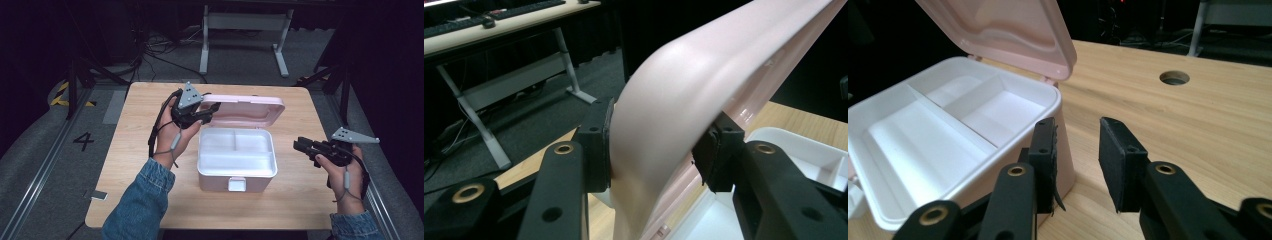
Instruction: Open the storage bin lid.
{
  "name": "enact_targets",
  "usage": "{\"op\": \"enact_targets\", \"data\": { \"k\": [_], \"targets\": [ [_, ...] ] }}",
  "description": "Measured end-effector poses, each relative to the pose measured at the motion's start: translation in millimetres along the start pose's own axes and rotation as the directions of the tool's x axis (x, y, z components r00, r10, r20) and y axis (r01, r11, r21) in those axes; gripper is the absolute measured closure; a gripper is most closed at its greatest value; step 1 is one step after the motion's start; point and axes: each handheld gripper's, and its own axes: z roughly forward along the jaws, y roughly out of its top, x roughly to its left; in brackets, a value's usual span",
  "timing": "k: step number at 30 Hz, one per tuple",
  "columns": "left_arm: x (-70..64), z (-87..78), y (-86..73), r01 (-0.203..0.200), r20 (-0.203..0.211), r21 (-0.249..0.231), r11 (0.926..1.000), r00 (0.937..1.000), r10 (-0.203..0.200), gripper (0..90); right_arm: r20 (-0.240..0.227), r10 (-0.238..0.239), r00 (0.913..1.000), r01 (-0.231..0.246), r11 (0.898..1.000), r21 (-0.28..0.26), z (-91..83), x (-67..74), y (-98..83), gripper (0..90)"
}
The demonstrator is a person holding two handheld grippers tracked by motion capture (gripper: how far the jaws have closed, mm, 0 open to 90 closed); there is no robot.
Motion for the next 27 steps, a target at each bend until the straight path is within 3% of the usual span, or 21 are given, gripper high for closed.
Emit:
{"op": "enact_targets", "data": {
  "k": [10,14,27],
  "targets": [
    [10.7,13.6,7.0,0.04,-0.023,0.036,0.9985,0.999,-0.04,55.3,0.012,0.013,0.9998,-0.013,1.0,0.026,5.5,-6.1,-5.8,66.0],
    [15.2,20.7,8.9,0.038,-0.038,0.05,0.9981,0.9986,-0.036,53.9,0.008,0.017,0.9998,-0.017,0.999,0.034,8.8,-5.9,-7.7,66.0],
    [33.0,38.7,9.0,0.074,-0.029,0.082,0.9938,0.997,-0.072,51.8,0.014,0.032,0.9994,-0.032,0.998,0.058,12.5,-11.6,-12.9,65.2]
  ]
}}
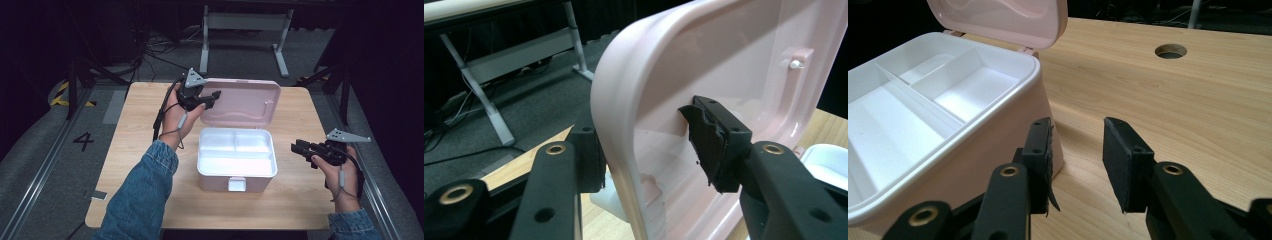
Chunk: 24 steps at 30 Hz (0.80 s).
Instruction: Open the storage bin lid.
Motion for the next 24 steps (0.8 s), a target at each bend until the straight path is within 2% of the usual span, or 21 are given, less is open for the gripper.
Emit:
{"op": "enact_targets", "data": {
  "k": [8,24],
  "targets": [
    [10.2,12.6,0.4,0.042,0.009,0.033,0.9986,0.9991,-0.042,50.4,-0.003,0.0,1.0,0.0,1.0,0.004,1.8,-1.5,-1.3,64.7],
    [23.9,39.5,-4.4,0.066,0.002,0.1,0.9928,0.9978,-0.066,41.1,0.003,0.012,0.9999,-0.012,1.0,0.004,-2.7,-4.6,-5.1,64.3]
  ]
}}
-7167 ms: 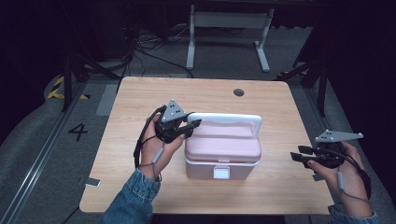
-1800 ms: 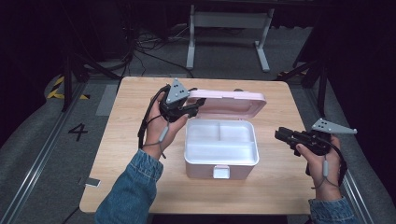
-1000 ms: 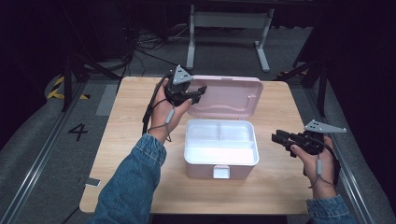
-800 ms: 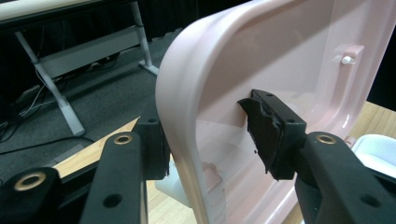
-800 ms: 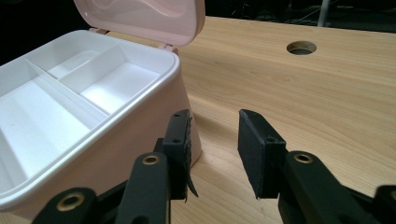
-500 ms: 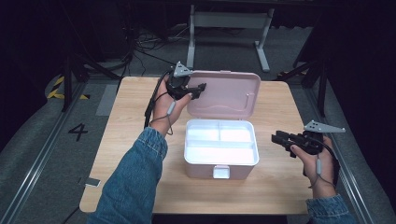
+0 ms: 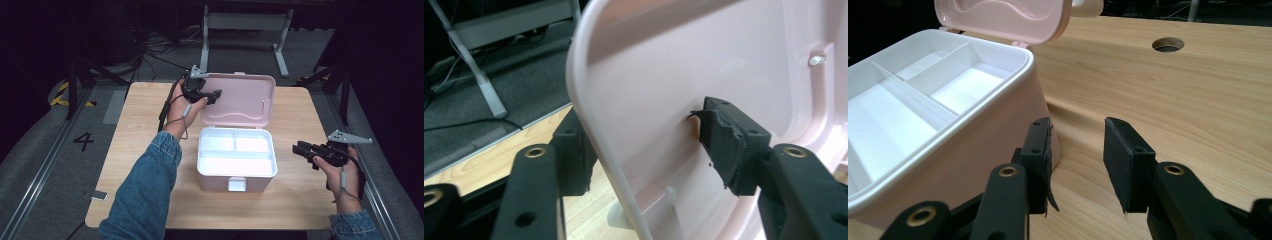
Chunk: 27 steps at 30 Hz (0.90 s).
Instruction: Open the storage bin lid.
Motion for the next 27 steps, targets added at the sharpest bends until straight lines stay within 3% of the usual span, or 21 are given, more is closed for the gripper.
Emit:
{"op": "enact_targets", "data": {
  "k": [15,17,27],
  "targets": [
    [15.9,26.7,-12.2,0.066,0.005,0.071,0.9953,0.9978,-0.067,37.7,0.019,0.029,0.9994,-0.029,0.999,-0.015,-13.2,-2.6,-6.7,64.0],
    [17.5,29.2,-14.1,0.09,0.012,0.081,0.9926,0.9957,-0.092,37.9,0.018,0.028,0.9995,-0.028,1.0,-0.01,-12.0,-2.4,-6.7,63.8],
    [23.4,39.3,-21.6,0.135,0.03,0.122,0.9834,0.9898,-0.139,37.1,0.018,0.03,0.9994,-0.03,1.0,-0.004,-8.9,-4.3,-7.3,63.7]
  ]
}}
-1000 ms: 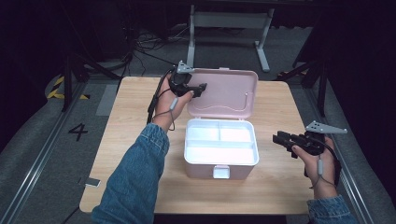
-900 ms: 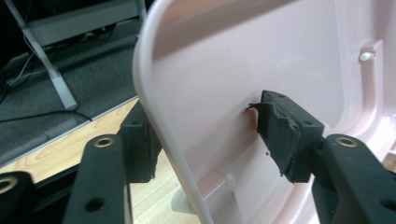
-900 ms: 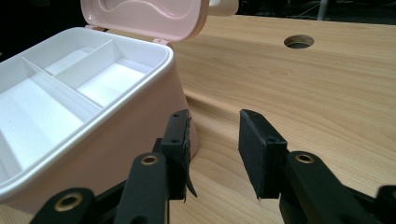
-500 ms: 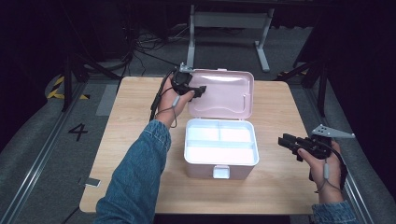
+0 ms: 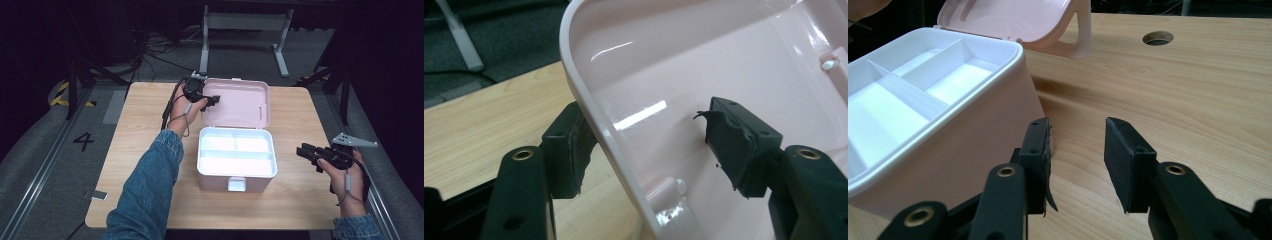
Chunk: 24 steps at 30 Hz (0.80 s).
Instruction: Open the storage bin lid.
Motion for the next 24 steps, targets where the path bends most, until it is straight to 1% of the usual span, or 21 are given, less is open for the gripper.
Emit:
{"op": "enact_targets", "data": {
  "k": [2,3,6,8,10,13,14,15,21,23,24],
  "targets": [
    [0.7,2.6,-1.2,0.012,-0.003,0.003,0.9999,0.9999,-0.012,36.9,-0.002,0.002,1.0,-0.002,1.0,0.002,0.0,-0.3,-0.3,63.6],
    [0.9,3.1,-1.7,0.018,0.0,0.014,0.9997,0.9998,-0.018,36.8,-0.004,0.004,1.0,-0.004,1.0,0.007,0.0,-0.2,-0.3,63.6],
    [2.3,5.0,-2.8,0.024,0.001,0.028,0.9993,0.9997,-0.024,36.5,-0.003,0.002,1.0,-0.002,1.0,0.003,0.9,-0.3,-0.6,63.7],
    [3.1,6.6,-3.7,0.038,0.001,0.039,0.9985,0.9993,-0.038,36.4,-0.001,0.003,1.0,-0.003,1.0,0.006,1.2,-0.3,-0.7,63.7],
    [4.5,8.0,-4.4,0.039,0.002,0.05,0.998,0.9992,-0.039,36.4,-0.002,0.006,1.0,-0.006,1.0,0.007,1.2,-0.3,-0.9,63.7],
    [5.1,9.5,-5.4,0.055,-0.004,0.074,0.9958,0.9985,-0.055,36.5,-0.002,0.006,1.0,-0.006,1.0,0.006,1.2,-0.6,-1.0,63.6],
    [5.9,10.7,-5.7,0.05,-0.006,0.07,0.9963,0.9987,-0.05,36.5,-0.003,0.006,1.0,-0.006,1.0,0.006,1.1,-0.6,-1.0,63.7],
    [5.7,10.9,-6.1,0.058,-0.005,0.079,0.9952,0.9983,-0.058,36.5,-0.001,0.003,1.0,-0.003,1.0,0.006,1.3,-0.8,-1.1,63.7],
    [6.4,13.4,-7.1,0.066,-0.012,0.097,0.9931,0.9978,-0.065,36.5,-0.003,0.007,1.0,-0.007,1.0,0.008,2.0,-0.9,-1.3,63.6],
    [7.2,14.4,-7.7,0.073,-0.014,0.108,0.9915,0.9973,-0.072,36.5,-0.001,0.007,1.0,-0.007,1.0,0.011,2.1,-1.0,-1.4,63.5],
    [7.4,15.0,-8.1,0.083,-0.012,0.116,0.9897,0.9966,-0.082,36.5,-0.001,0.007,1.0,-0.007,1.0,0.012,2.1,-1.0,-1.4,63.4]
  ]
}}
